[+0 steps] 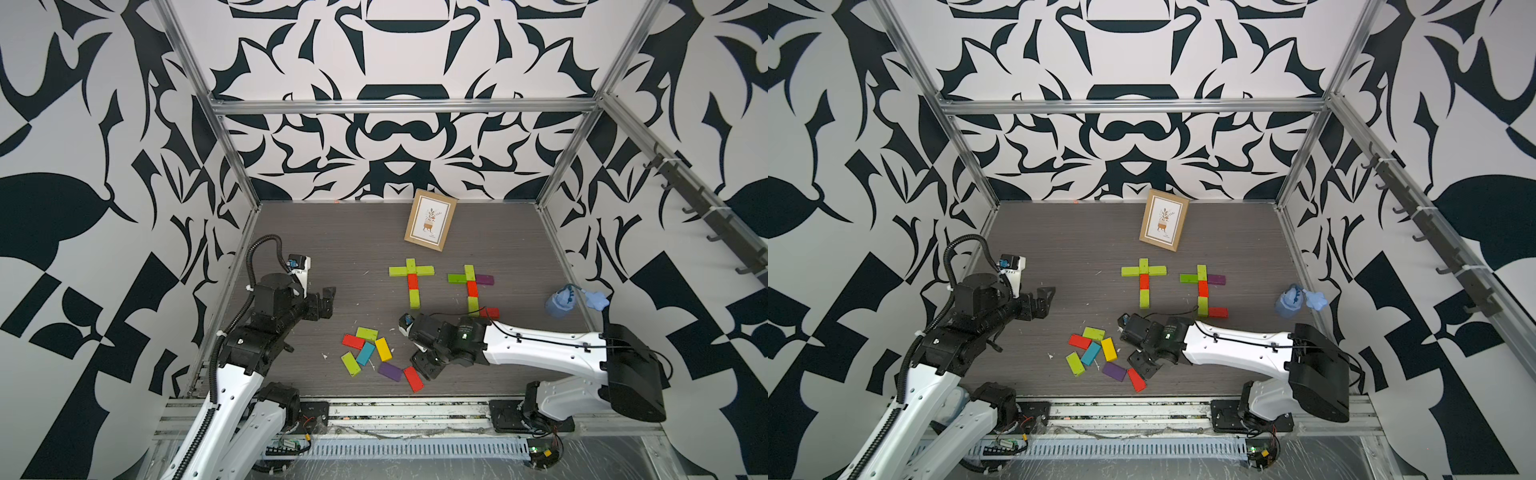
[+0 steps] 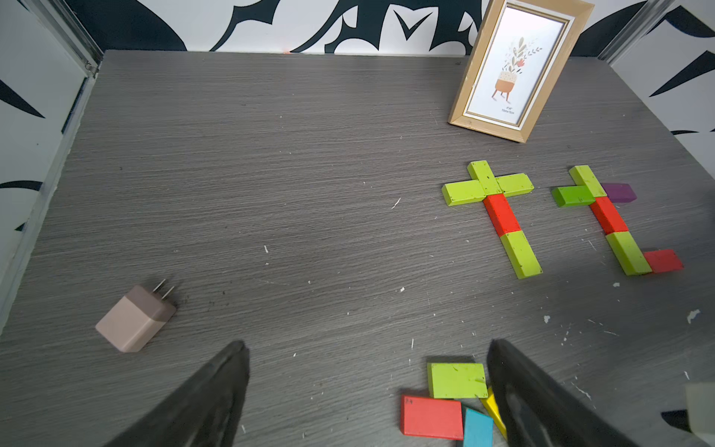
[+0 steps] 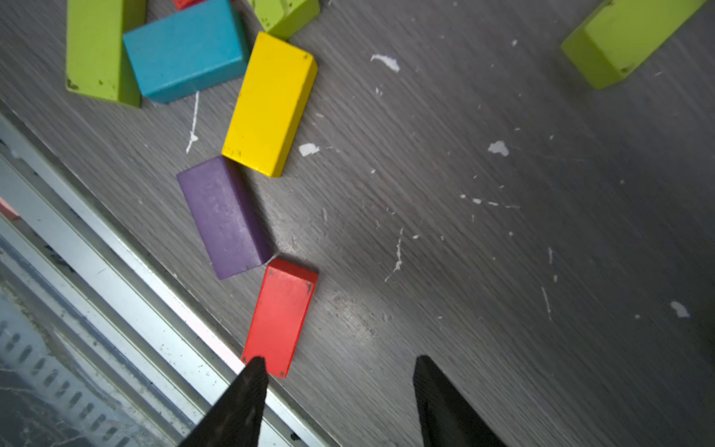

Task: Assemble the letter t with building blocks
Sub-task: Pick up the building block from the center of the board.

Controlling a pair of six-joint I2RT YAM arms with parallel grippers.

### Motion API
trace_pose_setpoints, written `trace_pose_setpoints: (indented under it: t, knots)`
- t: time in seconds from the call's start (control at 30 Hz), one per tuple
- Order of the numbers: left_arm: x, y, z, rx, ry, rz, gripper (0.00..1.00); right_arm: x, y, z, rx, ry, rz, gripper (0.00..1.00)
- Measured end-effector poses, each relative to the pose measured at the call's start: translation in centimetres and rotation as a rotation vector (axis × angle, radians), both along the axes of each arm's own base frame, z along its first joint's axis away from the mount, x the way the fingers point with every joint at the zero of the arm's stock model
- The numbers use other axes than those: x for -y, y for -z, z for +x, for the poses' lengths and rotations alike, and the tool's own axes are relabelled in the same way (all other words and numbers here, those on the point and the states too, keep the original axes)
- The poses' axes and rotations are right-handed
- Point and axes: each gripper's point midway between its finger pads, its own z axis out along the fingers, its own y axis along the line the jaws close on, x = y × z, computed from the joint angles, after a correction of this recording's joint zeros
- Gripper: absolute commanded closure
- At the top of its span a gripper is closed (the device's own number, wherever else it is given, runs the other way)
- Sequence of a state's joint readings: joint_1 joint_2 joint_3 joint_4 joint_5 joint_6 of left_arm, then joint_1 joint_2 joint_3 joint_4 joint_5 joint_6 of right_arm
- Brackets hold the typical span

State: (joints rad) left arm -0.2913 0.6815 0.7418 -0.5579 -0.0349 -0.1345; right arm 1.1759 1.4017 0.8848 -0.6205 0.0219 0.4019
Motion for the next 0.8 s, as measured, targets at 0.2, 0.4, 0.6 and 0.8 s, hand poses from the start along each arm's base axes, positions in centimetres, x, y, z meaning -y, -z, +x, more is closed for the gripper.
trace_pose_setpoints:
  t: [0.2,0.4,0.6,0.8]
  knots:
    - [0.0,0.0,0.0,0.000,0.000,0.000,0.00,-0.7,2.0,-1.4,-0.050,0.002,-0.034,0.34]
    - [0.0,0.0,0.0,0.000,0.000,0.000,0.00,-1.2,4.2,-2.2,-0.088,0.021,-0.076,0.36]
    - [0.0,0.0,0.0,-0.001,0.000,0.001,0.00,-1.0,5.5,-2.4,-0.106,0.042,-0.112,0.38]
    - [0.0,0.0,0.0,-0.001,-0.001,0.002,0.00,-1.2,5.7,-2.1,-0.105,0.054,-0.145,0.46]
